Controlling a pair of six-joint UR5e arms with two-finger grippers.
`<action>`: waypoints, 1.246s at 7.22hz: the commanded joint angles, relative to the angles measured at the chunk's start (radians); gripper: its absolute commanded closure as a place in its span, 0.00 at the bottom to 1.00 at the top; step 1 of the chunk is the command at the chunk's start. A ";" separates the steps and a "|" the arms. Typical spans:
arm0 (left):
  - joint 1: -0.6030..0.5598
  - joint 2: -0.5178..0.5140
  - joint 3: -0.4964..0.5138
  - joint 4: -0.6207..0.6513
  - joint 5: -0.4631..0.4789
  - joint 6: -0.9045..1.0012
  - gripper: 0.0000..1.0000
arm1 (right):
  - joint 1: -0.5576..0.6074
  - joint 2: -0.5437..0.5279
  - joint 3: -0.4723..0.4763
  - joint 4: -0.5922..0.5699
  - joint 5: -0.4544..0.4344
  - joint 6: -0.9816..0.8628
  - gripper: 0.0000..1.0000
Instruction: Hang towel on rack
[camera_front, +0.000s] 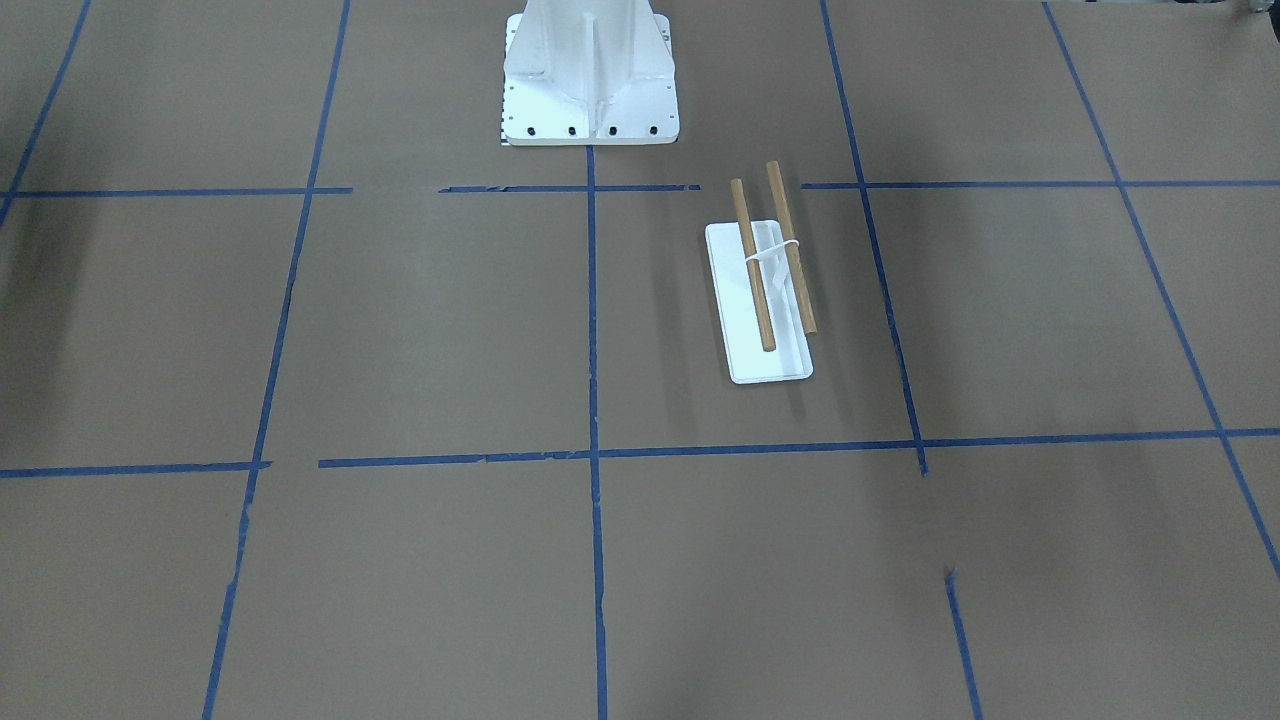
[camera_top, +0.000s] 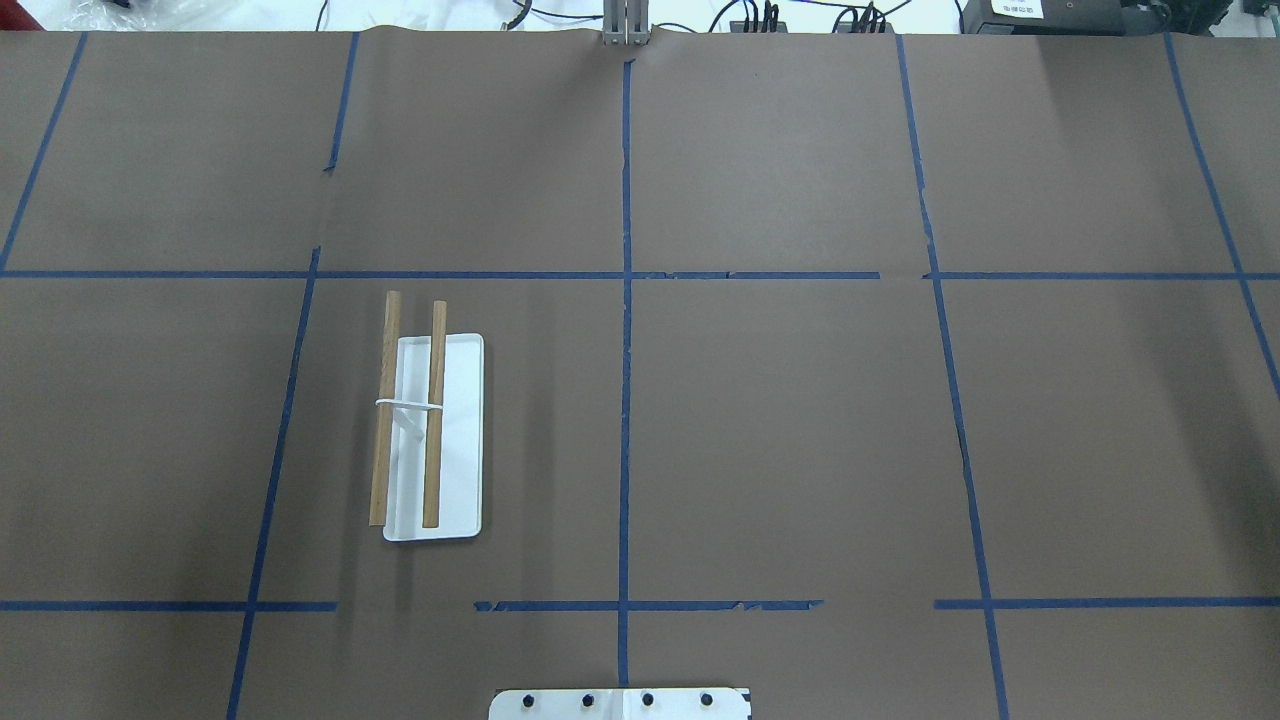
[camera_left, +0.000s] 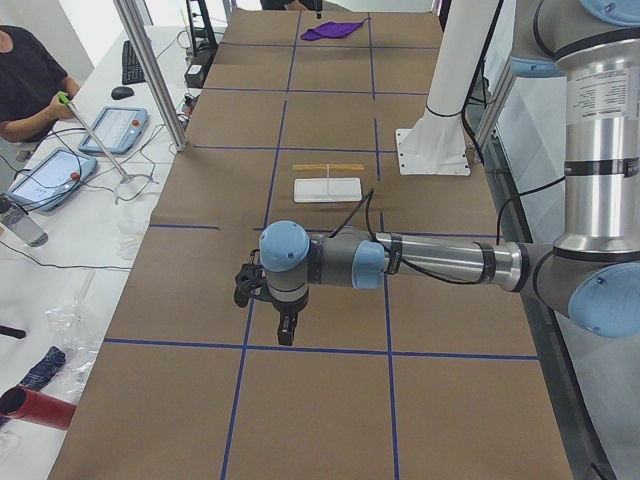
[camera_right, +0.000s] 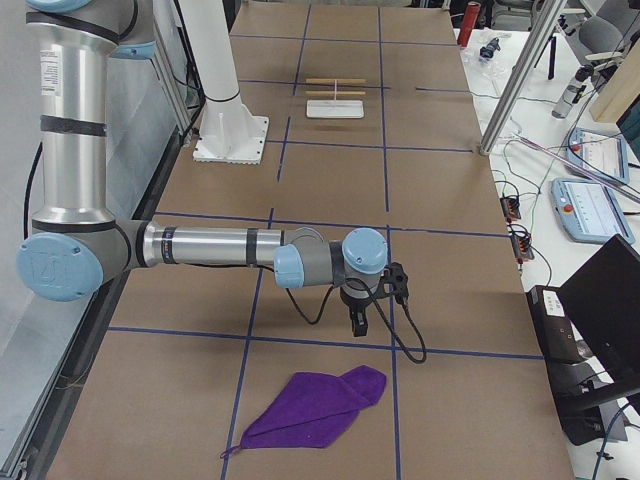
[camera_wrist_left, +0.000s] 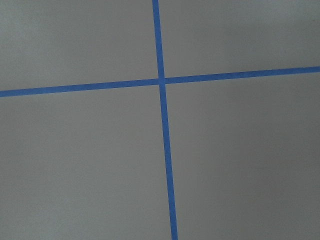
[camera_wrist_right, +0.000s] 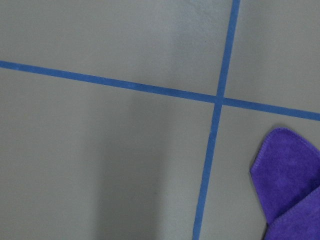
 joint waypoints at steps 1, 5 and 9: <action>0.000 0.000 -0.002 -0.002 -0.001 0.000 0.00 | -0.025 -0.020 0.024 0.106 0.004 0.055 0.00; 0.002 0.000 0.007 -0.004 -0.102 0.001 0.00 | -0.069 -0.060 -0.007 0.109 -0.090 0.045 0.00; 0.003 0.002 0.001 -0.001 -0.119 0.001 0.00 | -0.125 0.088 -0.225 0.108 -0.192 0.060 0.07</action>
